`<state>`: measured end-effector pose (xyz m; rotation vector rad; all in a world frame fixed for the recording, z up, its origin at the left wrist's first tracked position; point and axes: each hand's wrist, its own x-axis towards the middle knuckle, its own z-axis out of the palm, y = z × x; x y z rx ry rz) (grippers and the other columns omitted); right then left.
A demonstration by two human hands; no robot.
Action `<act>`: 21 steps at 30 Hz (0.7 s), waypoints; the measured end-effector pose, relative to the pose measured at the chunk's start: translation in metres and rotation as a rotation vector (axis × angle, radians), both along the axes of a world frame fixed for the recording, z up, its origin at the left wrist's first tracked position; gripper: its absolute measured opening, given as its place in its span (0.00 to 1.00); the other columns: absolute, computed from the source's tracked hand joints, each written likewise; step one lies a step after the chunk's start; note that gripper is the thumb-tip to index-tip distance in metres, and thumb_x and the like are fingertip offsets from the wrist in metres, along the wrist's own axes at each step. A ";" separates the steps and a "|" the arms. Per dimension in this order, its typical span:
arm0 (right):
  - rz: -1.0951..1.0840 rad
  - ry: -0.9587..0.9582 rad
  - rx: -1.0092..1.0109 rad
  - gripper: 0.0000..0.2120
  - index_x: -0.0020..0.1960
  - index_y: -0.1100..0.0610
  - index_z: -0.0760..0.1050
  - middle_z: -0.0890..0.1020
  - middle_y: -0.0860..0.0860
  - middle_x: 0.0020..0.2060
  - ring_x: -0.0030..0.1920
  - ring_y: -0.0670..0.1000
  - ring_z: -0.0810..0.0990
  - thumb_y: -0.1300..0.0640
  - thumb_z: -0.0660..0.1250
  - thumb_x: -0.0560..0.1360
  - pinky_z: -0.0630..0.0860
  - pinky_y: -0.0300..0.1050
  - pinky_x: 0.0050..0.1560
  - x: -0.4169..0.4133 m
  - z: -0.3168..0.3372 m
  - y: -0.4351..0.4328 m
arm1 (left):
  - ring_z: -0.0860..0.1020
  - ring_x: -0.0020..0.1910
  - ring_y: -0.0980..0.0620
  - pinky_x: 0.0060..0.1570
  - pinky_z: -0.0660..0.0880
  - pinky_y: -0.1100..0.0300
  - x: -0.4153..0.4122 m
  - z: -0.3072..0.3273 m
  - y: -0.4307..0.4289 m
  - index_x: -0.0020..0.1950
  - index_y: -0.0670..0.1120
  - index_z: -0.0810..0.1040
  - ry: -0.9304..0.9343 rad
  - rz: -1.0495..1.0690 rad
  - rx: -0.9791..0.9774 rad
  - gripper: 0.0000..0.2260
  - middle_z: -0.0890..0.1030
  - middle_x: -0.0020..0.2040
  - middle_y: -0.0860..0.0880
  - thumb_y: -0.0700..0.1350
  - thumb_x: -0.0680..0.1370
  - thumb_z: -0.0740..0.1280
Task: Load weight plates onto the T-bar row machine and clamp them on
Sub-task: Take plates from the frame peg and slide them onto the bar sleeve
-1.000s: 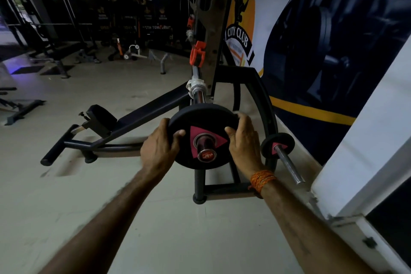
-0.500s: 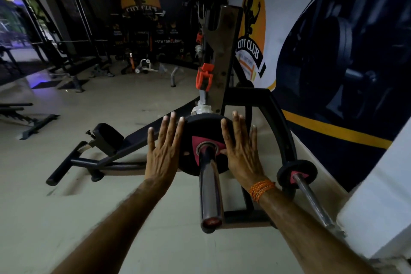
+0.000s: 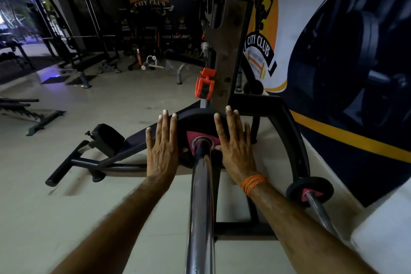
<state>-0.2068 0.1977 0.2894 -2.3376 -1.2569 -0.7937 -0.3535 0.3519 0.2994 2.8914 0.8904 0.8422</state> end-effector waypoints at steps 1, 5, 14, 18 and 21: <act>-0.006 0.007 0.001 0.54 0.83 0.51 0.40 0.44 0.60 0.82 0.82 0.63 0.43 0.53 0.76 0.73 0.60 0.72 0.74 -0.001 -0.001 0.001 | 0.44 0.81 0.44 0.78 0.47 0.37 0.001 0.000 0.000 0.80 0.49 0.35 -0.005 0.001 -0.006 0.54 0.42 0.82 0.42 0.52 0.72 0.75; -0.018 0.068 -0.030 0.57 0.83 0.51 0.37 0.40 0.59 0.82 0.82 0.63 0.42 0.54 0.77 0.72 0.59 0.72 0.75 -0.006 0.004 0.000 | 0.43 0.81 0.45 0.78 0.46 0.38 -0.002 0.006 -0.005 0.80 0.50 0.34 0.004 0.004 -0.037 0.54 0.41 0.82 0.43 0.53 0.72 0.75; -0.015 0.203 -0.097 0.47 0.82 0.51 0.35 0.37 0.54 0.82 0.82 0.57 0.40 0.49 0.67 0.80 0.48 0.69 0.79 -0.057 0.032 -0.050 | 0.42 0.81 0.46 0.78 0.49 0.38 -0.059 0.029 -0.055 0.82 0.49 0.39 0.026 -0.082 -0.173 0.41 0.42 0.82 0.46 0.57 0.80 0.63; 0.002 0.228 -0.018 0.39 0.83 0.51 0.40 0.42 0.52 0.83 0.82 0.54 0.43 0.45 0.61 0.82 0.49 0.67 0.79 -0.094 0.040 -0.097 | 0.47 0.81 0.46 0.79 0.49 0.40 -0.092 0.047 -0.100 0.82 0.49 0.47 -0.066 -0.140 -0.227 0.36 0.48 0.83 0.47 0.62 0.81 0.58; 0.004 0.202 0.060 0.34 0.83 0.50 0.45 0.47 0.52 0.83 0.82 0.54 0.47 0.44 0.57 0.84 0.52 0.65 0.79 -0.111 0.045 -0.137 | 0.46 0.81 0.48 0.79 0.48 0.42 -0.106 0.060 -0.136 0.82 0.49 0.49 -0.075 -0.200 -0.214 0.34 0.48 0.83 0.48 0.63 0.81 0.55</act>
